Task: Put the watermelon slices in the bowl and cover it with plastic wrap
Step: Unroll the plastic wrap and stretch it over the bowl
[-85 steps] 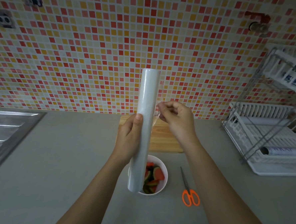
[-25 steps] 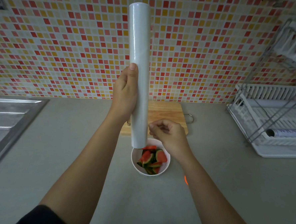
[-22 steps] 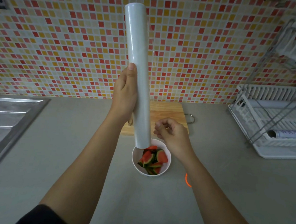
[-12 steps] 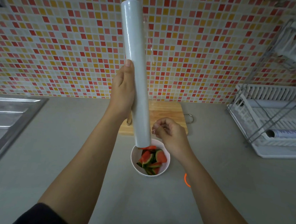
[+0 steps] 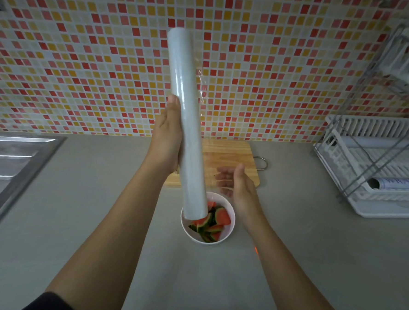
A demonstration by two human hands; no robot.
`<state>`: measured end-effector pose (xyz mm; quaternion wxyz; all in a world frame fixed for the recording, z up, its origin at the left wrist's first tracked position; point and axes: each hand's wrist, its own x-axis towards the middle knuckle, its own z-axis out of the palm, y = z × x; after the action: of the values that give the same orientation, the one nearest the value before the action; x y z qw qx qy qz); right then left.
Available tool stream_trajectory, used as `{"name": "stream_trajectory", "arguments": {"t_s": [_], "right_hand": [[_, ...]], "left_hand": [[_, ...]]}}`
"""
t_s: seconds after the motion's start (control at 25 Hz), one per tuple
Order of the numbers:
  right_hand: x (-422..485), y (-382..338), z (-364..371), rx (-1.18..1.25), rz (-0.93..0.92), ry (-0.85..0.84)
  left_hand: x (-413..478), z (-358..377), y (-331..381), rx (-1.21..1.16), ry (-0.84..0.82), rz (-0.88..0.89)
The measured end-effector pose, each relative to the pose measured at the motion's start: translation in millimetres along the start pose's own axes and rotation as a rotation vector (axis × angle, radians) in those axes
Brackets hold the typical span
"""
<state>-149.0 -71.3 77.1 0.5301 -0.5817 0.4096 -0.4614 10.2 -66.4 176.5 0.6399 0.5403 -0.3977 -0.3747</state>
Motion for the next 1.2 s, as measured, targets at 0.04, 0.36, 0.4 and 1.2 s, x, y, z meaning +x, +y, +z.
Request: {"name": "stream_trajectory", "arguments": {"t_s": [0.04, 0.36, 0.4, 1.2], "right_hand": [[4.6, -7.7, 6.5, 0.010, 0.040, 0.060], [22.9, -23.4, 35.7, -0.253, -0.062, 0.191], [22.8, -17.0, 36.0, -0.289, -0.081, 0.222], [16.7, 67.9, 5.9, -0.485, 0.109, 0.230]], "left_hand": [[-5.1, 2.8, -4.5, 0.017, -0.012, -0.022], [-32.4, 15.4, -51.1, 0.284, -0.025, -0.011], [-34.6, 16.6, -55.9, 0.302, -0.007, -0.045], [-46.5, 14.7, -130.2, 0.416, 0.041, -0.345]]}}
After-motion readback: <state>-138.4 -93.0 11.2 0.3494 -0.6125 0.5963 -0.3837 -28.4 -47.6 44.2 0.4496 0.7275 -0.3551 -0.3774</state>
